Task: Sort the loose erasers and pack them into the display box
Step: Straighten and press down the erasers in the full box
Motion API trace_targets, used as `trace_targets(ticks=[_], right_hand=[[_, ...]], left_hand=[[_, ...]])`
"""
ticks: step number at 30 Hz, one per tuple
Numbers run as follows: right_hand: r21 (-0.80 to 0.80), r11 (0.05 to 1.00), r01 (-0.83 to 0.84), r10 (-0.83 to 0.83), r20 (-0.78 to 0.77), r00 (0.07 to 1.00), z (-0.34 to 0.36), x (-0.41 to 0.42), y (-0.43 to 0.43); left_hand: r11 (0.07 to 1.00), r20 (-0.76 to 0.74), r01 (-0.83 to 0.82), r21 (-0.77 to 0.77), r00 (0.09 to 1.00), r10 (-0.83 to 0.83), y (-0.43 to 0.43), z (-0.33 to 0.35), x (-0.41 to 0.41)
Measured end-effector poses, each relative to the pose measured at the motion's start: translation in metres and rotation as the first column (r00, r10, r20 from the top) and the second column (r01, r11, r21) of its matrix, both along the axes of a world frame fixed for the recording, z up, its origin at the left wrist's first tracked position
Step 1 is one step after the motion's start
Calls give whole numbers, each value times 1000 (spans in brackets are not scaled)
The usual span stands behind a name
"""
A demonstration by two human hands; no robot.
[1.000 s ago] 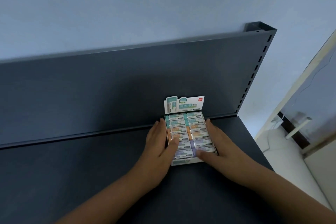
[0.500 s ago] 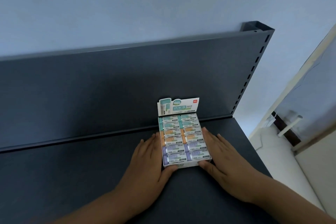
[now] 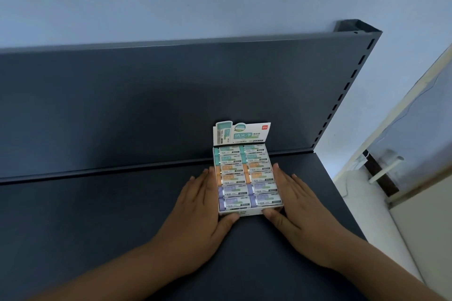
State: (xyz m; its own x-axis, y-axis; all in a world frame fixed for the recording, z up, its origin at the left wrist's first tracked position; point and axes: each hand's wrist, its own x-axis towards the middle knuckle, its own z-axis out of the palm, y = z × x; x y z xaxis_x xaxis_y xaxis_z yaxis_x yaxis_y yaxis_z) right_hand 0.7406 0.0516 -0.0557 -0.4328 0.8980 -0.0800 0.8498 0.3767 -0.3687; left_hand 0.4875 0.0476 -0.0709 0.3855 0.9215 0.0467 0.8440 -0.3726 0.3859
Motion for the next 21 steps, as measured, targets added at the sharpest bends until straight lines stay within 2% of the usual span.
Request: trace_targets(ticks=[5, 21], right_hand=[[24, 999, 44, -45, 14, 999, -1, -3, -1], [49, 998, 50, -48, -29, 998, -7, -1, 0]], left_hand=[[999, -54, -37, 20, 998, 39, -3, -1, 2], [996, 10, -67, 52, 998, 66, -4, -1, 4]])
